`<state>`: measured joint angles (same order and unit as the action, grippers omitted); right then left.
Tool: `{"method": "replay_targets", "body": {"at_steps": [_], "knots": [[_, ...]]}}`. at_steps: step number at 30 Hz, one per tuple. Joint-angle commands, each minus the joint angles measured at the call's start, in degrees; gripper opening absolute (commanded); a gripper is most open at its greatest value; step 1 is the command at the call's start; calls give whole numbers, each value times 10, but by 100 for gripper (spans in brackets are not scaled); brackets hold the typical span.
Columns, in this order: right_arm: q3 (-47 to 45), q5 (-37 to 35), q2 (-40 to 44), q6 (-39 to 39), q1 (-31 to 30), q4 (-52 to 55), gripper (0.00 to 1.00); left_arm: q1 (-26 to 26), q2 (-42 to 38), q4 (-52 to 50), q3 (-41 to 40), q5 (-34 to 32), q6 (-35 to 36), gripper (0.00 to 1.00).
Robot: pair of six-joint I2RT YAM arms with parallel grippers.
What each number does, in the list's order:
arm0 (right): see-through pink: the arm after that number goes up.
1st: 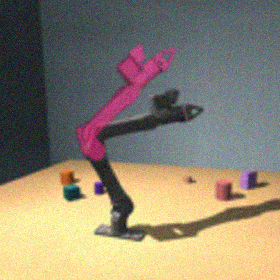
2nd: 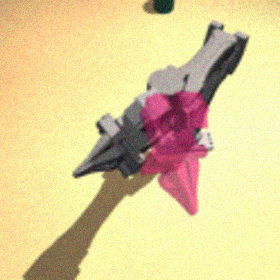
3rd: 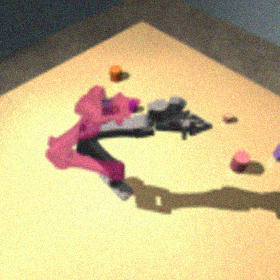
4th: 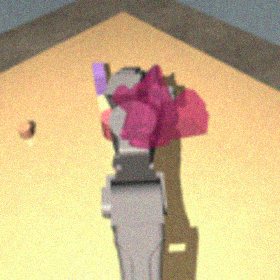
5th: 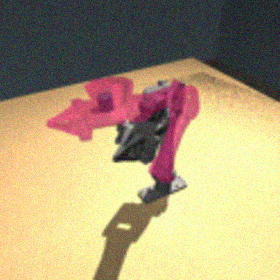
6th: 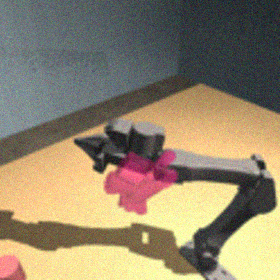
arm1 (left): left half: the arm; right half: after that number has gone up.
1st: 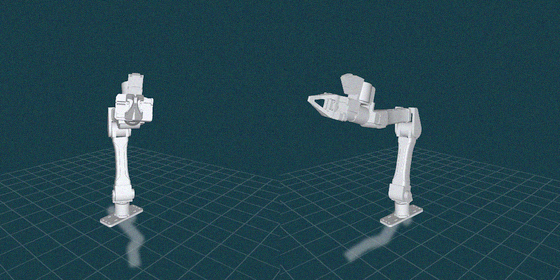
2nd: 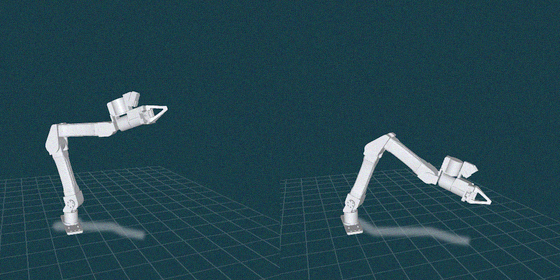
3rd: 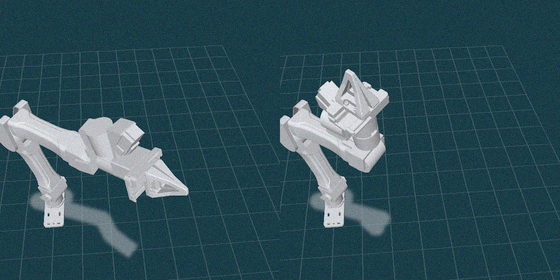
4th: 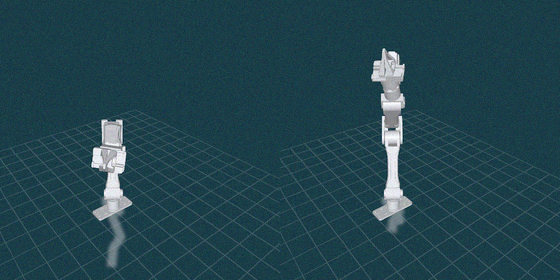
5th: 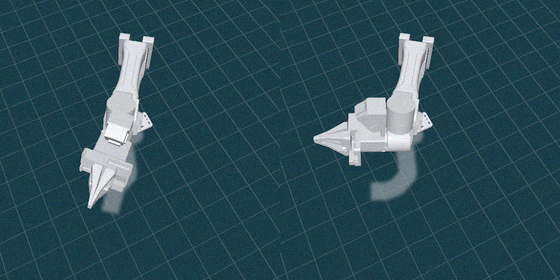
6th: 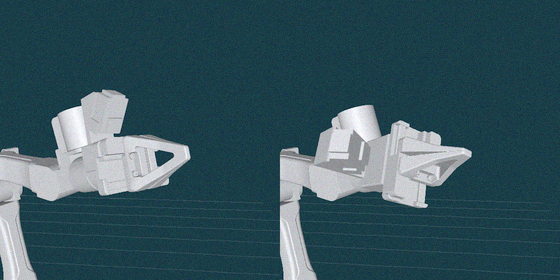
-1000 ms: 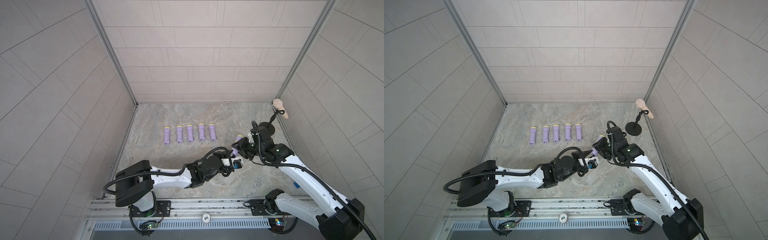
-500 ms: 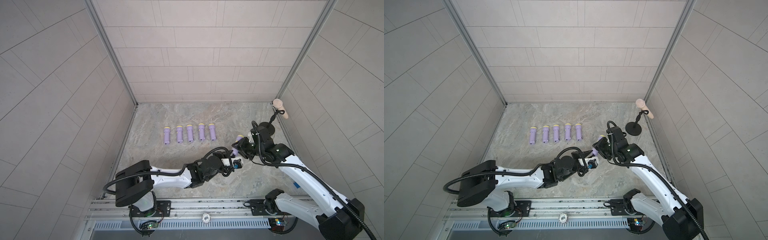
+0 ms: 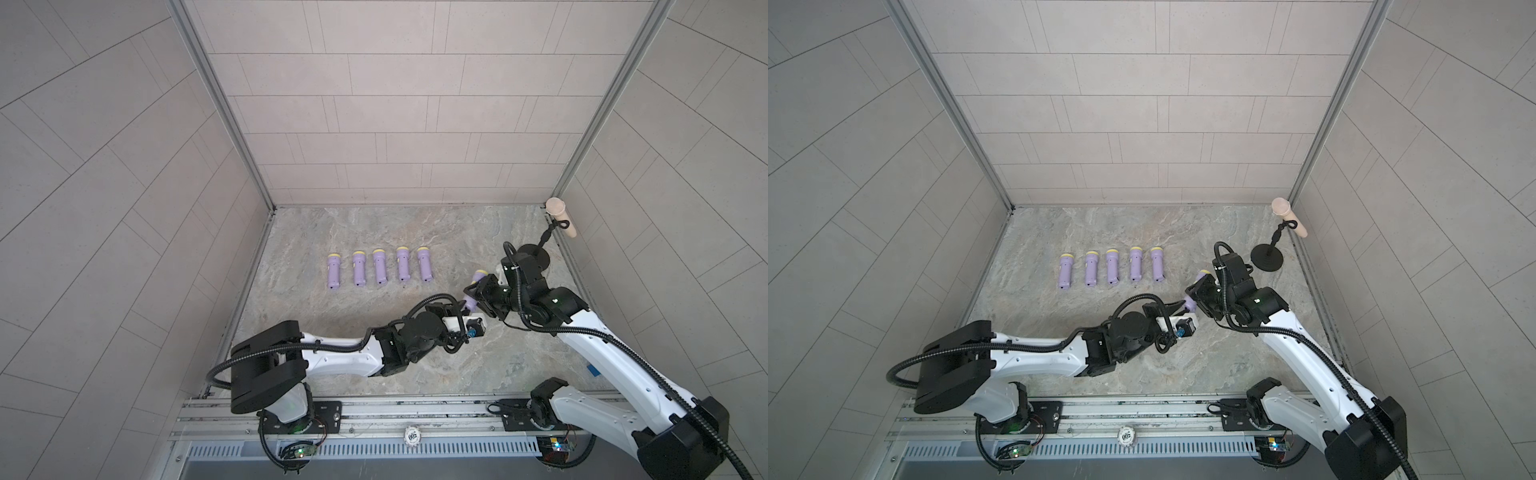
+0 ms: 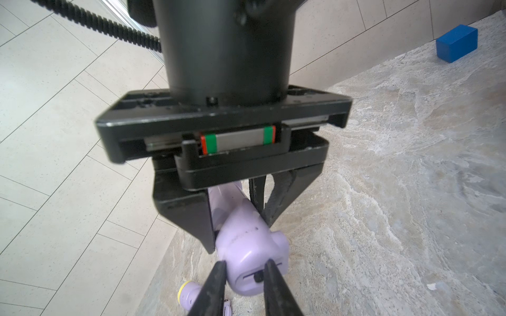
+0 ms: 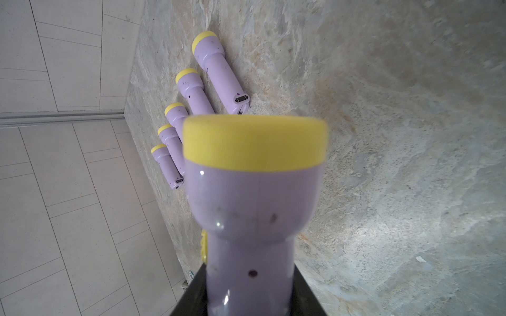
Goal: Close the plug at the bottom of the flashlight
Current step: Close the plug of the flashlight.
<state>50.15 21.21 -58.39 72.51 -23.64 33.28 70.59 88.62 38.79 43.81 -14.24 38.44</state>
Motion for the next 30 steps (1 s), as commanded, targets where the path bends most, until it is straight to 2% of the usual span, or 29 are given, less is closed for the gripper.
{"method": "replay_targets", "body": {"at_steps": [1,30], "knots": [[1,28,18,16,-11,-38,0,9,12,-21,9,22,9,27],[-3,28,17,16,-12,-41,0,9,10,-24,11,17,11,21]]}}
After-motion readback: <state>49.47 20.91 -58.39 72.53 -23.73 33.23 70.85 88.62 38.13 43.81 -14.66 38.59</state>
